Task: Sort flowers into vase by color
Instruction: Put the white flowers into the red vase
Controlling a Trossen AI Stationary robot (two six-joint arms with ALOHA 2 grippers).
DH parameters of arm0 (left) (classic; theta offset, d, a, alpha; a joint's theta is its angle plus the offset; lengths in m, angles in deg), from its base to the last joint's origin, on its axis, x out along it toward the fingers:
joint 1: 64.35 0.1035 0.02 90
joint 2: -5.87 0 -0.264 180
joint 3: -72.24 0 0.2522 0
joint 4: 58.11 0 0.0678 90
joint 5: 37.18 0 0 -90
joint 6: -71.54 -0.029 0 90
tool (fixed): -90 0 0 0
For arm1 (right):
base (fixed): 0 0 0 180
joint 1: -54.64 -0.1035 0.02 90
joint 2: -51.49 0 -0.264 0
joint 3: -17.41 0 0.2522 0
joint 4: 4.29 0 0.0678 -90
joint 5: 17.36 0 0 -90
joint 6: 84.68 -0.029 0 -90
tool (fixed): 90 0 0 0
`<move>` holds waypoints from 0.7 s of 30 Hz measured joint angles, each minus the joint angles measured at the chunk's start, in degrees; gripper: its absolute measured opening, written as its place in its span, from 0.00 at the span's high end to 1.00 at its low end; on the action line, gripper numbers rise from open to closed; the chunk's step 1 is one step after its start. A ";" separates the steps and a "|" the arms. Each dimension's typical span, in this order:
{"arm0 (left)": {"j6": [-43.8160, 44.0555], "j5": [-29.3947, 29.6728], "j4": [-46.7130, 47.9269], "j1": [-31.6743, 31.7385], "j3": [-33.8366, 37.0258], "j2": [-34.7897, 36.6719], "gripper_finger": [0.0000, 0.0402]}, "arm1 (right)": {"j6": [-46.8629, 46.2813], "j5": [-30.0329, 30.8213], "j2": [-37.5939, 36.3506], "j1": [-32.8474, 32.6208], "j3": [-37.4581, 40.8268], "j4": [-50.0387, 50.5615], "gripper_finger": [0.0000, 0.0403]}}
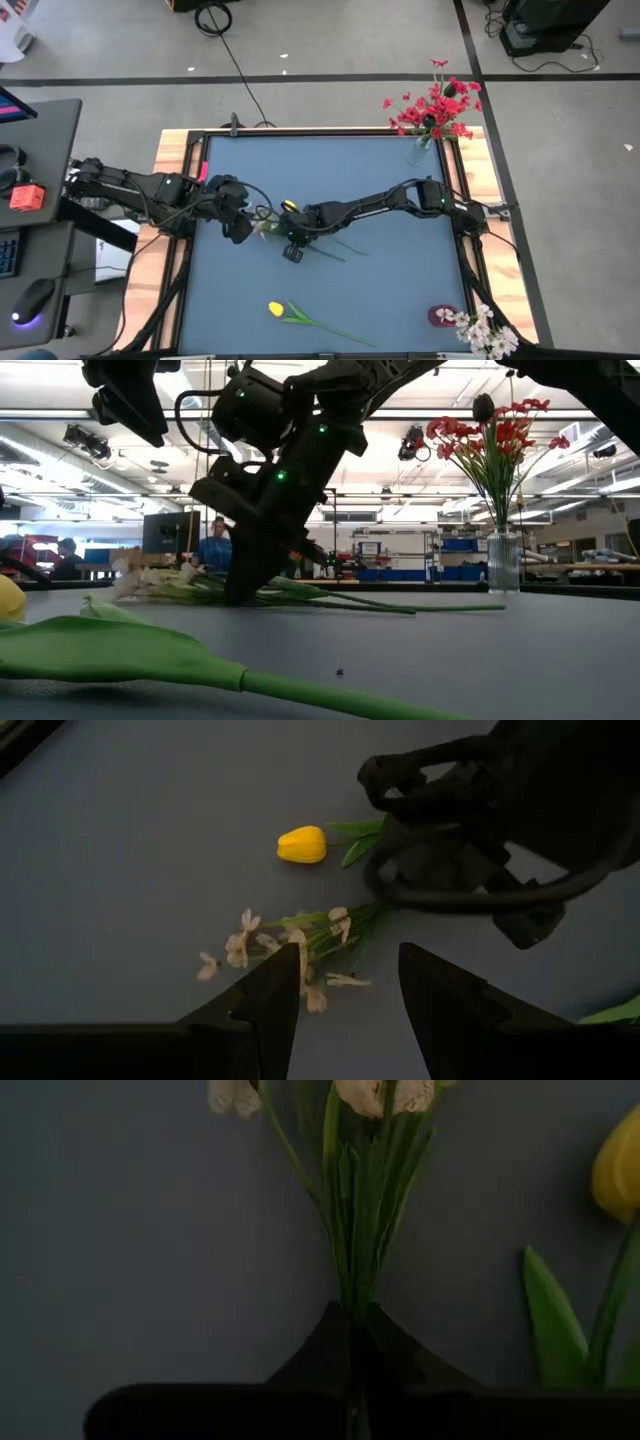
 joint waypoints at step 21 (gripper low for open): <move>-1.57 5.53 0.48 -1.27 0.00 15.83 0.56 | -10.15 7.45 -23.70 1.77 18.29 -22.68 0.98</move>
